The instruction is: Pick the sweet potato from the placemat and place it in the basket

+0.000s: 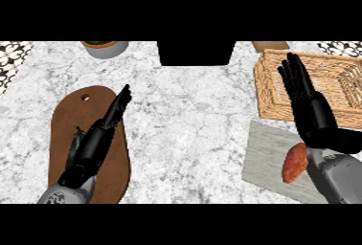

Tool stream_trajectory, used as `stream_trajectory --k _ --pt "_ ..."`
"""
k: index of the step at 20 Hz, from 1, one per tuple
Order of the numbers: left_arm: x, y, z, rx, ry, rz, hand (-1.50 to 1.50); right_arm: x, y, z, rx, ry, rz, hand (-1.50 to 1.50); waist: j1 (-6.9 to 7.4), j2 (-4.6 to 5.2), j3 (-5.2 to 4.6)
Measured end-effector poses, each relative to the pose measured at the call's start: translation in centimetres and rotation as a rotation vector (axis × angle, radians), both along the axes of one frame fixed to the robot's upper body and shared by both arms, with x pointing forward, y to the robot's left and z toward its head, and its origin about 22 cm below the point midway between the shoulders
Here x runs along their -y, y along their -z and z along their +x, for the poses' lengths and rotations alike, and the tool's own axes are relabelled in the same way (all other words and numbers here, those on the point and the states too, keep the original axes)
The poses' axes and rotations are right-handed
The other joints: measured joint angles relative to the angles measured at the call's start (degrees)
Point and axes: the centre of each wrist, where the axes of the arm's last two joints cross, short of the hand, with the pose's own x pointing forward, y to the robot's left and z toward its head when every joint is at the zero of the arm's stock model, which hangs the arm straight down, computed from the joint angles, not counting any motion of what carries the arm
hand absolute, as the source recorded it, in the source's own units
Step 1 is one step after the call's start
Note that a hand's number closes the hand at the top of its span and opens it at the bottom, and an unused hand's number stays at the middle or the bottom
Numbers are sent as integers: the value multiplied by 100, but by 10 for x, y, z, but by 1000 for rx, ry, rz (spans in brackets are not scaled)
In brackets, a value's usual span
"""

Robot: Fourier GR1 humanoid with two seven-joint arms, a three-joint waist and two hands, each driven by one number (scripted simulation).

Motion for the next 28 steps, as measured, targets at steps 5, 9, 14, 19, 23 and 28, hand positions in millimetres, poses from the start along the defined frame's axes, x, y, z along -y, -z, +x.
stream_trajectory --k 5,9,14,19,23,28 --pt "-41 5 3 -127 -170 -9 0 70 -12 0 71 78 90 150 55 78 115" --pt "-72 15 4 -283 -300 -28 0 104 -6 -13 116 1 -111 -150 107 131 140" --pt "-98 11 12 -395 -355 -36 0 73 38 -25 189 -5 -272 -150 169 109 134" --pt "-114 10 21 -434 -378 -36 0 38 17 -30 150 68 -318 -150 142 80 125" --pt "-119 5 25 -441 -390 -33 0 44 -27 -29 10 96 -423 -150 98 52 109" --pt "-120 4 26 -453 -395 -29 0 76 -79 -25 -167 238 -737 -150 77 27 85"
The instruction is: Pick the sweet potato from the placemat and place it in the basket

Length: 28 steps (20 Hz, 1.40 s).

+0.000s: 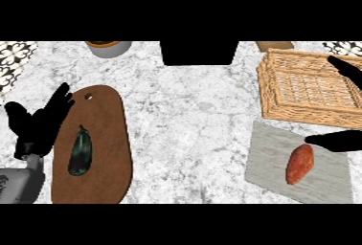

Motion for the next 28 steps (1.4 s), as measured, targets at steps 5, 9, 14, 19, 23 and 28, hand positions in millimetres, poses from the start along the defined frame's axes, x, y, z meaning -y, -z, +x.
stream_trajectory --k 5,9,14,19,23,28 --pt "-5 -3 -2 1 -5 -5 0 23 -66 -3 -129 178 -187 -150 -9 -2 11" --pt "-7 -6 2 0 -3 -14 0 29 -103 -8 -286 174 -233 -150 2 15 22" --pt "-8 -7 0 -1 -8 -14 0 45 -126 -19 -439 111 -221 -150 -18 17 35" --pt "-9 -6 -2 -1 -20 -6 0 63 -126 -37 -478 56 -136 -150 -79 7 42" --pt "-12 -6 -8 -3 -23 -13 0 81 -112 -54 -430 54 -65 -150 -89 5 45" --pt "-11 -1 -6 -3 -13 -15 0 92 -76 -82 -377 51 -10 -150 -74 18 46"
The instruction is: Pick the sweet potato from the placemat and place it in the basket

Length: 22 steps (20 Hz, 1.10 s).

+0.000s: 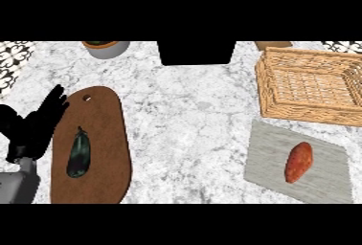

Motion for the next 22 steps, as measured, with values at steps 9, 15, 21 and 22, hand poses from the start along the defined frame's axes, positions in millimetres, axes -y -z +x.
stream_trajectory --k 9,15,21,22 --pt "11 -7 12 7 19 3 0 -13 80 -13 90 37 36 -150 136 30 1" --pt "6 -2 8 12 26 6 0 -23 138 3 149 68 109 -150 187 40 1" --pt "12 -4 7 11 30 0 0 -35 173 22 100 78 91 -150 189 37 0" --pt "14 -5 7 13 27 2 0 -40 179 25 84 76 81 -150 189 37 -1"
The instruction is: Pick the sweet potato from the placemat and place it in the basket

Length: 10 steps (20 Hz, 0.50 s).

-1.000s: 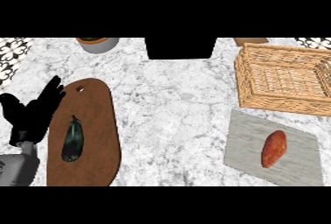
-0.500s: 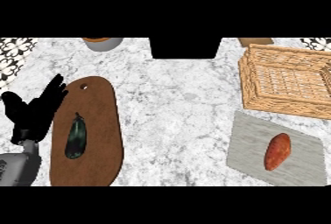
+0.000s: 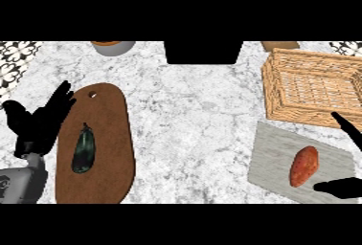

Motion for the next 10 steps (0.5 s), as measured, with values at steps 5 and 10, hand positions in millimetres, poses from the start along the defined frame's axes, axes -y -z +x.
stream_trajectory --k 5,10 --pt "-5 9 2 -8 -1 1 0 1 15 8 -63 -15 -29 -150 -14 1 0" --pt "-4 1 2 -2 -3 1 0 9 33 10 -93 -32 -50 -150 -14 0 1"
